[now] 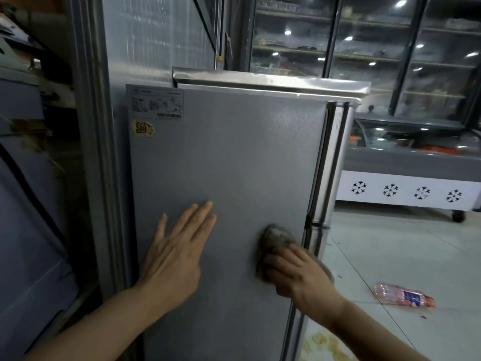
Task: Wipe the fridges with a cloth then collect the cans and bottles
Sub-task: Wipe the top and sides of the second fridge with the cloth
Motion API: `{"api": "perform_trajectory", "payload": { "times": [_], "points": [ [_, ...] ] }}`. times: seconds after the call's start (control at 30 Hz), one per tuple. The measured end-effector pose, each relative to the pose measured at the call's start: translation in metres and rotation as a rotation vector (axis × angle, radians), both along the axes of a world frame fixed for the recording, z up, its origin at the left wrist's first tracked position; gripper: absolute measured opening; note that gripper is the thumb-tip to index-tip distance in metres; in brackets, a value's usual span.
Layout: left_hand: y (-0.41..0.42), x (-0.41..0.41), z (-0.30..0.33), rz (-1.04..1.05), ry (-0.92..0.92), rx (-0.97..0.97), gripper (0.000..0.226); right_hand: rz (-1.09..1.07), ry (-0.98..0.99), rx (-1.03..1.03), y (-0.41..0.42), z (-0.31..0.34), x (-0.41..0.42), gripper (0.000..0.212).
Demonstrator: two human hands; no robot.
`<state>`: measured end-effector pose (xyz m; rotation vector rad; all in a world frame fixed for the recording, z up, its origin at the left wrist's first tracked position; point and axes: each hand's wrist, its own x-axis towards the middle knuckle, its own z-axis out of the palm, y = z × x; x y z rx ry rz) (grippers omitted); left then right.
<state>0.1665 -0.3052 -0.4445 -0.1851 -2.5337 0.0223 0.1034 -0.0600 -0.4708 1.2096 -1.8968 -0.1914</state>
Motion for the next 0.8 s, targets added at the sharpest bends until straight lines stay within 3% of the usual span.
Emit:
{"api": "perform_trajectory", "payload": {
  "times": [0.1, 0.2, 0.33, 0.53, 0.67, 0.8],
  "points": [
    [0.017, -0.006, -0.001, -0.04, 0.016, -0.01, 0.088, -0.031, 0.139, -0.349, 0.002, 0.042, -0.008, 0.027],
    [0.037, -0.017, -0.003, -0.069, 0.019, 0.006, 0.088, -0.311, 0.158, -0.524, 0.005, 0.068, -0.028, 0.052],
    [0.046, -0.031, -0.015, -0.067, -0.01, -0.003, 0.088, -0.431, 0.1, -0.467, 0.011, 0.008, -0.042, 0.06],
    [0.046, -0.035, -0.034, -0.025, -0.008, -0.037, 0.095, -0.448, 0.015, -0.117, 0.034, -0.116, -0.03, 0.064],
    [0.041, -0.03, -0.05, 0.021, -0.035, -0.077, 0.101, -0.32, 0.0, -0.204, 0.026, -0.075, -0.033, 0.065],
    [0.02, -0.031, -0.047, 0.073, 0.031, 0.027, 0.108, -0.285, 0.097, -0.39, 0.0, -0.004, -0.051, 0.06]
  ]
}}
